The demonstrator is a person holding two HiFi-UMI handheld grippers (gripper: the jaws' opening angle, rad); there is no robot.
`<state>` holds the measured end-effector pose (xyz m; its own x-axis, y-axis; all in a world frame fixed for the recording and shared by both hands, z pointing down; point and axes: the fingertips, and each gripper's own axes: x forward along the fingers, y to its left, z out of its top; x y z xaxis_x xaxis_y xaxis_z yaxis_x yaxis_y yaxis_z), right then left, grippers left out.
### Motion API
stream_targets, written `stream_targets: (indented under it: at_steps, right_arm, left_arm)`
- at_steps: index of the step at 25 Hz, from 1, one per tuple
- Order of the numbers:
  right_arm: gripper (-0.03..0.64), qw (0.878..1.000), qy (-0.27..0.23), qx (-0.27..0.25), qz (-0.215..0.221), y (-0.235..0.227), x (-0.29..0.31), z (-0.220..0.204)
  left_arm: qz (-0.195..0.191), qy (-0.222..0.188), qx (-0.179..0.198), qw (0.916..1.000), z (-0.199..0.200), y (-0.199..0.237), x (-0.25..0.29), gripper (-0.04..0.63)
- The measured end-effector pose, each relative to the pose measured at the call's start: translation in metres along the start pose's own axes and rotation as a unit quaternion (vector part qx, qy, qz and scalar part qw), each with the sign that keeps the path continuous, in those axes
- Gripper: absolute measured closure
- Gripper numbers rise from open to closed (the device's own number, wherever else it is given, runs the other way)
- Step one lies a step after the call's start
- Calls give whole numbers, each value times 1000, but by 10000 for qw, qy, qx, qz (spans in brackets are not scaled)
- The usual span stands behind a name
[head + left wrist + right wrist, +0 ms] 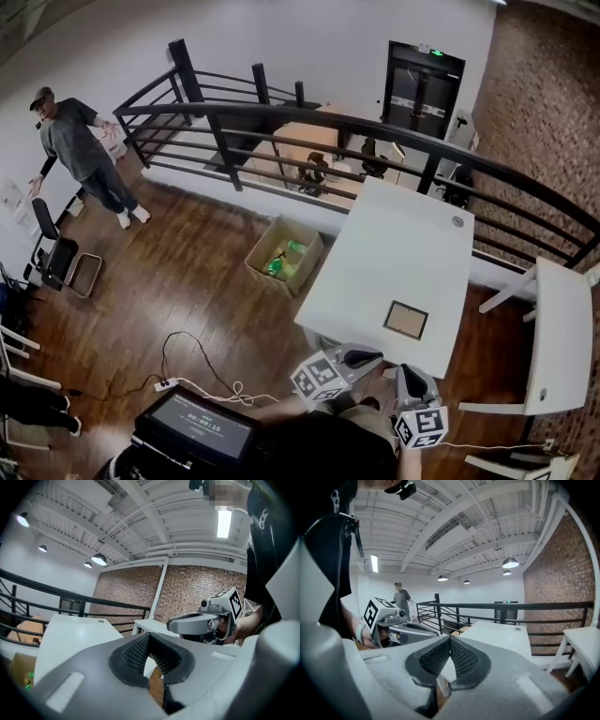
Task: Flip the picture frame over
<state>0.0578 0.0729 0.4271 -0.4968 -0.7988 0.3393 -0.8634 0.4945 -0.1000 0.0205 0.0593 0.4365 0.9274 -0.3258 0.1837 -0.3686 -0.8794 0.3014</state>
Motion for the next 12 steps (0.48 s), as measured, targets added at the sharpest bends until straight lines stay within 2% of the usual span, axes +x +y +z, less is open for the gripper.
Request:
stream_targets:
  at_steps: [12]
  right_arm:
    - [624, 9999, -63, 54, -59, -8, -55, -2]
  left_arm:
    - [-9, -36, 126, 9999, 6, -53, 17, 580]
